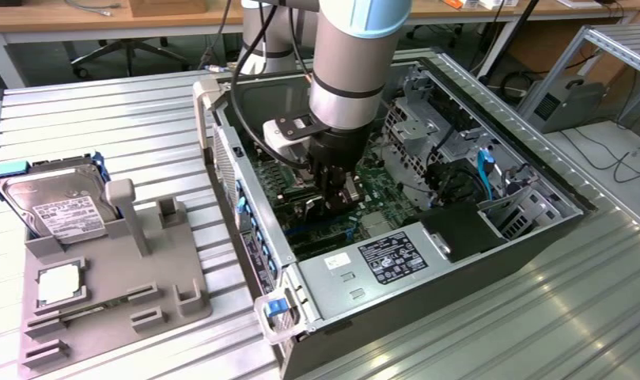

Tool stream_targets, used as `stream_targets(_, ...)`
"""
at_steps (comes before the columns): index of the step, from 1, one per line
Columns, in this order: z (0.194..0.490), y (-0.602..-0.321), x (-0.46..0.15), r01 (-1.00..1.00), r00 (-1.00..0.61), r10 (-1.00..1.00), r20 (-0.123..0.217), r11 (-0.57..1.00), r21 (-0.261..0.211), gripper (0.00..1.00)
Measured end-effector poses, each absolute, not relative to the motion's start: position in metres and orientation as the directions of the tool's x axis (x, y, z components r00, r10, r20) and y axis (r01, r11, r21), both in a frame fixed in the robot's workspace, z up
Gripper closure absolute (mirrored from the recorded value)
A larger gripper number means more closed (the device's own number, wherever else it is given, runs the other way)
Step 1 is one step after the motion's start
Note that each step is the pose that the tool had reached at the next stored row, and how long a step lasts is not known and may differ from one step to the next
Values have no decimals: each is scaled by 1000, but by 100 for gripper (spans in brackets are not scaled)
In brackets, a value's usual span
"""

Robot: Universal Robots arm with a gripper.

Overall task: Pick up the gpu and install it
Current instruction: 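Insert the gpu into the slot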

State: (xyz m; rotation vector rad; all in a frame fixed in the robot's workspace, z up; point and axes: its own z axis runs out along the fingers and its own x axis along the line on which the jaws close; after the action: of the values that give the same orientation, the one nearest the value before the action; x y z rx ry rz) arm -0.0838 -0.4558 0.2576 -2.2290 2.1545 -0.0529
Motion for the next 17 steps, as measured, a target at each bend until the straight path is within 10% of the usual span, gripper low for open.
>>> stream_targets(17, 267, -455, -84, -998, 34, -999, -4, -34, -53, 59)
